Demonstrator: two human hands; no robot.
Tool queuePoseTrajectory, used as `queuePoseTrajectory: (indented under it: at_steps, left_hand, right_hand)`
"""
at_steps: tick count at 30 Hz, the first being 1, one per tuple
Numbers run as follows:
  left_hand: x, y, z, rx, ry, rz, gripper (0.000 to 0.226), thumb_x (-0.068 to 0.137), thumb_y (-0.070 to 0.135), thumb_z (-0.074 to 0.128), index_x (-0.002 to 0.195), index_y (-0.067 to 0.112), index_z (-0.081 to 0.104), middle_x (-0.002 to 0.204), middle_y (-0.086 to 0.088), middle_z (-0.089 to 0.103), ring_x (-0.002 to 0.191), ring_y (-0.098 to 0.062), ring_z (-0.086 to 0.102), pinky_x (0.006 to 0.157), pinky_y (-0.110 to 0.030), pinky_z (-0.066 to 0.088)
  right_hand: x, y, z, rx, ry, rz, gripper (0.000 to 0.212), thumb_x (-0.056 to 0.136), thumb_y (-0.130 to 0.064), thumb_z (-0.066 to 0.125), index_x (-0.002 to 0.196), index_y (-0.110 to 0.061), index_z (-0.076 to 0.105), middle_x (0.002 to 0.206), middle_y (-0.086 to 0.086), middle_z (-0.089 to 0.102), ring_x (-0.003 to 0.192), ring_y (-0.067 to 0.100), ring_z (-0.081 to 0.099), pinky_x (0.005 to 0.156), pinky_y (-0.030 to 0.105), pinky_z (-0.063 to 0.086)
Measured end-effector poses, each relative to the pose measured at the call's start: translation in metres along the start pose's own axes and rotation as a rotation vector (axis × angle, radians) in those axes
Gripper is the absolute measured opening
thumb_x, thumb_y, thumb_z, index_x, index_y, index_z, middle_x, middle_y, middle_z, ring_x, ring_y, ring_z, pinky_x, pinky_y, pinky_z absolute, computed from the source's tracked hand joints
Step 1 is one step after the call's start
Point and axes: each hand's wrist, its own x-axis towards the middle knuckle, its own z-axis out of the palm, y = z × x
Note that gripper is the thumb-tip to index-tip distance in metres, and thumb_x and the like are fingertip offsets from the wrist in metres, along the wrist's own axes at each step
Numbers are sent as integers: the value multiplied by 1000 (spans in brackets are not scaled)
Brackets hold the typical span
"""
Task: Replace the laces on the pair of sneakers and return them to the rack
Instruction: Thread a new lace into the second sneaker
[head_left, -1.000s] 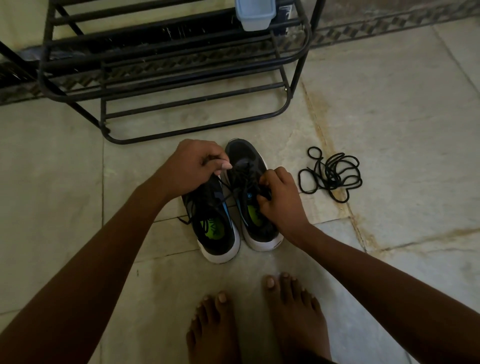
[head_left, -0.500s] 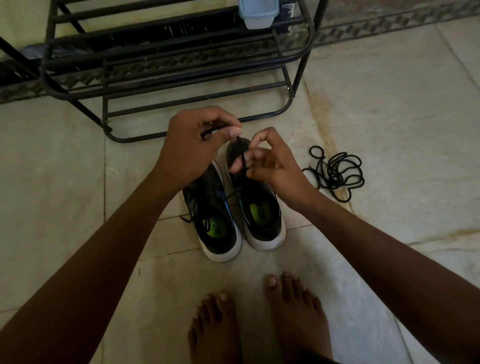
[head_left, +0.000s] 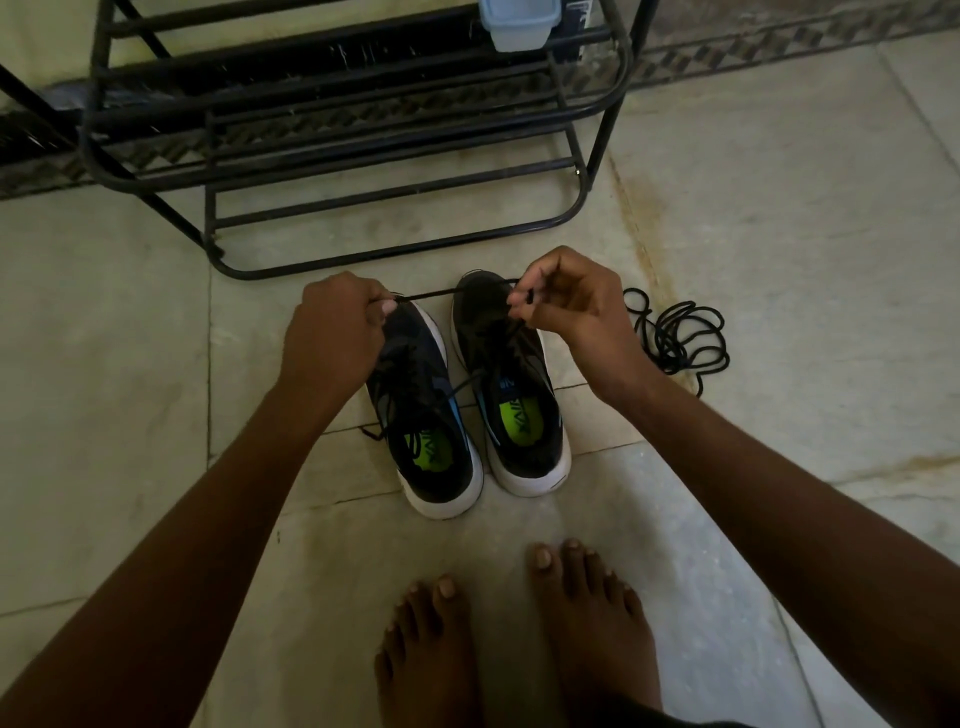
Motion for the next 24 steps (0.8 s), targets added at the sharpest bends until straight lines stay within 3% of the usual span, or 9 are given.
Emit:
queuePoseTrajectory:
  at_steps: [2,6,9,12,14,19,24]
  left_hand:
    - [-2,1,-1,34,-30,-50,17,100,22,64,101,10,77,91,-8,70,85,-23,67,77,-30,46]
    - [-18,27,-3,-199,-75,-60,12,97,24,69,94,18,79,86,8,66,77,0,56,72,-12,38]
    - [-27,43,1,-375,-63,-49,10,94,25,72,92,25,81,81,14,66,79,-1,62,78,-22,49]
    - [-28,51,9,-557,-43,-97,13,94,21,73,87,29,80,72,7,72,69,-7,66,73,-24,52]
    - [-30,58,17,-595,-39,-116,11,94,19,72,87,25,78,73,1,72,68,-13,67,72,-27,55]
    - [-31,64,31,-603,-85,-91,13,97,20,69,85,25,73,81,3,74,68,-8,69,68,-28,55]
    - [-37,69,41,-733,-158,-71,9,95,3,69,94,11,74,80,-3,74,70,-15,74,69,-25,59]
  right_hand:
    - [0,3,-1,-34,22,0,18,81,9,64,99,6,63,96,18,70,94,37,68,90,52,57]
    - [-7,10,-5,-222,6,55,25,79,3,66,102,-6,65,101,5,70,98,20,68,89,35,58]
    - [-18,18,-7,-446,-47,75,28,78,-7,74,102,-18,63,102,-1,66,95,12,65,77,25,53]
    - [-28,26,-5,-684,-145,82,37,73,-27,85,103,-21,64,101,2,61,86,14,64,72,26,54]
    - [-32,30,-3,-759,-158,58,35,73,-29,85,101,-17,67,95,4,60,80,17,63,70,33,57]
    - [-37,33,-3,-758,-39,71,24,77,-25,84,94,-13,74,88,4,71,77,17,69,76,41,59]
    - [-49,44,-2,-574,96,72,22,79,-22,87,93,-8,77,89,1,72,78,8,71,73,25,60]
